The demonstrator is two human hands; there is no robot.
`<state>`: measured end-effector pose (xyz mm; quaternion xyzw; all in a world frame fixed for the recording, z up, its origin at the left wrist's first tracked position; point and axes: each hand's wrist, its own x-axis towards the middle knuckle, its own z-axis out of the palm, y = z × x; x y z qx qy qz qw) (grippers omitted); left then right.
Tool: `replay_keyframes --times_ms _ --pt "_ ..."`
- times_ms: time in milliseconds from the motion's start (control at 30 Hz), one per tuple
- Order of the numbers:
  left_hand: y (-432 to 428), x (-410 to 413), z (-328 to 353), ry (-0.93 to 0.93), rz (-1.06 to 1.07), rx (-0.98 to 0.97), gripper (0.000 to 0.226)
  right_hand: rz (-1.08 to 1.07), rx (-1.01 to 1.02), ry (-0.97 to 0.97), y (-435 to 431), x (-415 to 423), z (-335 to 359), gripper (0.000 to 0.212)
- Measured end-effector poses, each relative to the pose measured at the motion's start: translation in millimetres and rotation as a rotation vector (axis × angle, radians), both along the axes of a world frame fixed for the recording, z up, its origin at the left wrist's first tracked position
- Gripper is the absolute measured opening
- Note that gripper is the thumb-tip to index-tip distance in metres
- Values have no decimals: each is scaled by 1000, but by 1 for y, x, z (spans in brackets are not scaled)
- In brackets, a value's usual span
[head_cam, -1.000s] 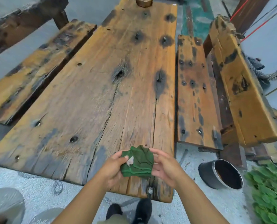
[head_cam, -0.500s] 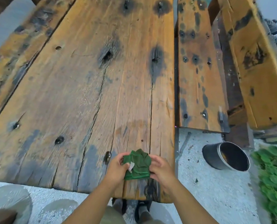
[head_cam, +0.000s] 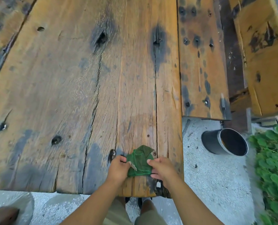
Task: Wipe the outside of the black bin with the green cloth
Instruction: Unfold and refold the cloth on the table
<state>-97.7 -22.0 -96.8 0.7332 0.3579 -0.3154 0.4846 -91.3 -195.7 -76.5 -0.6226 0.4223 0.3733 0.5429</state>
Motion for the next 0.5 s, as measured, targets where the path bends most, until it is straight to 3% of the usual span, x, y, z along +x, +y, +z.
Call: replay_keyframes --times_ms 200,267,333,433,500 --pt "3 21 10 44 45 -53 10 -211 137 127 -4 18 6 18" --pt "3 26 14 19 36 -91 24 -296 187 131 -4 21 7 17" --pt "8 28 16 -58 -72 -147 39 -454 270 116 -3 25 6 22" --pt "17 28 12 -193 -416 -155 67 -652 439 97 -2 31 5 27" --pt "17 30 9 -223 -497 -159 65 -705 527 79 -1 34 5 31"
